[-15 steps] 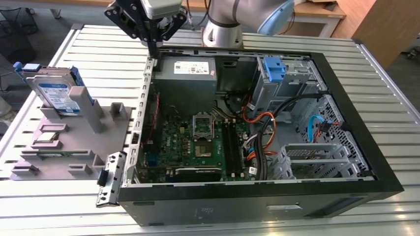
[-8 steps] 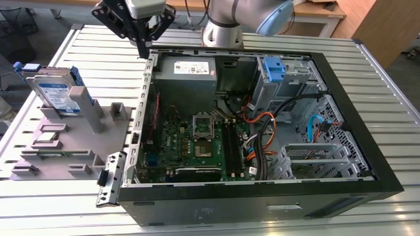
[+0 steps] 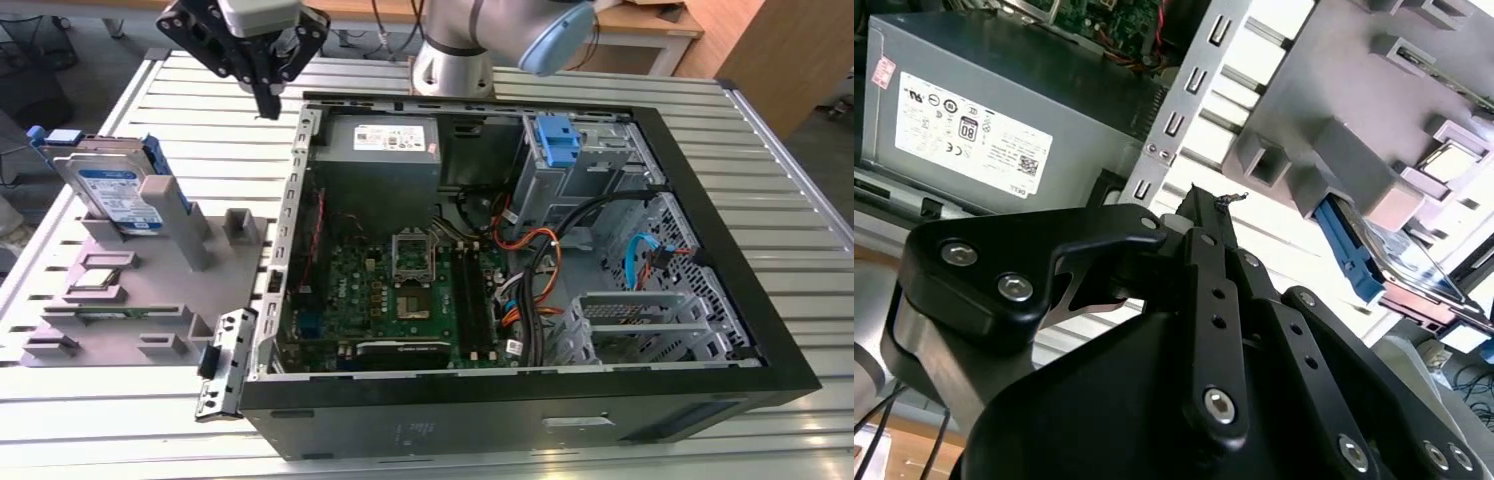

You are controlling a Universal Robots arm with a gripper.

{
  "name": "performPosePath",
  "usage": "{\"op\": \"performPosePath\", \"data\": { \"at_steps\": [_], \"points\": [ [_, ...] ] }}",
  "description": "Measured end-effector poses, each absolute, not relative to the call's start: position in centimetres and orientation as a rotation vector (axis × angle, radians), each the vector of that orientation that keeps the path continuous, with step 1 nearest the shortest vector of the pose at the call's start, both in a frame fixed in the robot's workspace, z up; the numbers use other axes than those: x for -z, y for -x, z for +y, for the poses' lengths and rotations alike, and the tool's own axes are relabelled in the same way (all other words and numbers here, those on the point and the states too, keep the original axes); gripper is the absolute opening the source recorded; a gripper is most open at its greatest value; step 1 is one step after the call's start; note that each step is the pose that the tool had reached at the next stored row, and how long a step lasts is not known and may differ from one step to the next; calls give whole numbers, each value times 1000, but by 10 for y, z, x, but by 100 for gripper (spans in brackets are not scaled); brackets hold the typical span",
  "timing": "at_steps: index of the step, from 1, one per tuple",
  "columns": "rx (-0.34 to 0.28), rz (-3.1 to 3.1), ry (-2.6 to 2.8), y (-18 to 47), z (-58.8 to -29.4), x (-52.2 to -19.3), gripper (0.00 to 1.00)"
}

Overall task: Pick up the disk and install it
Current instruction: 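Reach for the disk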

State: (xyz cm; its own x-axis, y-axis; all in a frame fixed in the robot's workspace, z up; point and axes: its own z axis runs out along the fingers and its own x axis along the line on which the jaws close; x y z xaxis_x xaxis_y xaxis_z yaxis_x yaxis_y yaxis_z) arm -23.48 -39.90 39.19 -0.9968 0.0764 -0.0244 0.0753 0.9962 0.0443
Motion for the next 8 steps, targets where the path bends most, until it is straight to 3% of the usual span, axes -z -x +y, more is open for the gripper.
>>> {"op": "performPosePath", "data": {
  "at_steps": [8],
  "points": [
    [-68,3112,-119,253,-399,-391,11]
  ]
}}
